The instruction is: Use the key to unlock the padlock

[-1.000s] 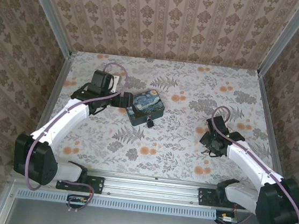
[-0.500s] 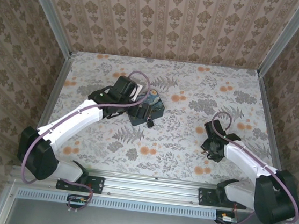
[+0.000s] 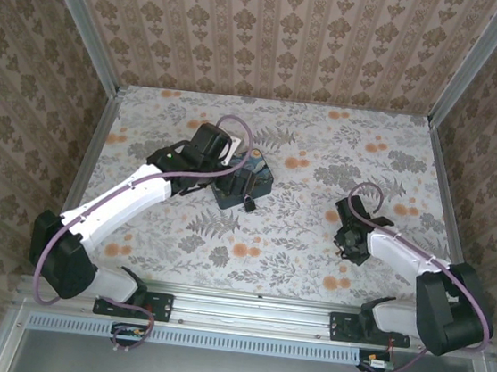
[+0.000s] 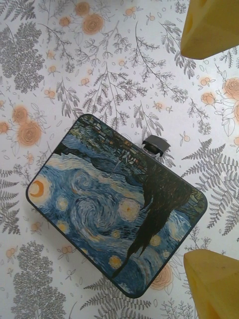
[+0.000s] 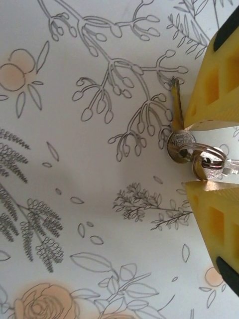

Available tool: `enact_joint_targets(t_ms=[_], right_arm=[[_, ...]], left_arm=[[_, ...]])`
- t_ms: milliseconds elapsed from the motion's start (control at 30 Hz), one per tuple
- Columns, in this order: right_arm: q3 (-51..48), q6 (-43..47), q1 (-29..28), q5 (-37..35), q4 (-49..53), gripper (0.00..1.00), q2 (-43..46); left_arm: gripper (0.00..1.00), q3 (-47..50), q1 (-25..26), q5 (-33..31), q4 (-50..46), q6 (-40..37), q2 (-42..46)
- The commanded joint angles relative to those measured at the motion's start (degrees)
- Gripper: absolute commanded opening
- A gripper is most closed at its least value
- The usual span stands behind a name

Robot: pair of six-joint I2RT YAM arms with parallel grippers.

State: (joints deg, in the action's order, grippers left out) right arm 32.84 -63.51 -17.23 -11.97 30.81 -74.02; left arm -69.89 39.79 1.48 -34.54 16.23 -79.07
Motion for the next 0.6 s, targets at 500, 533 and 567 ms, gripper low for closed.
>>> enact_joint_targets(t_ms=[500,533,567], right_arm=[[4.9,18.3,-5.5,7.8,-11.3,0.06,-0.7],[5.1,21.3,-6.4,9.5,-12.6,0.06,0.2],[5.5,24.1,-7.5,11.5,-13.8,0.06,1.1]], left_arm=[[1.00,-2.5,0.4,8.5,-1.7,0.7,-1.8],[1.00,-1.9,0.3,10.1,-0.8,2.2,-2.1],[0.99,-1.2,0.3,12.1,0.6,3.9,-2.2]])
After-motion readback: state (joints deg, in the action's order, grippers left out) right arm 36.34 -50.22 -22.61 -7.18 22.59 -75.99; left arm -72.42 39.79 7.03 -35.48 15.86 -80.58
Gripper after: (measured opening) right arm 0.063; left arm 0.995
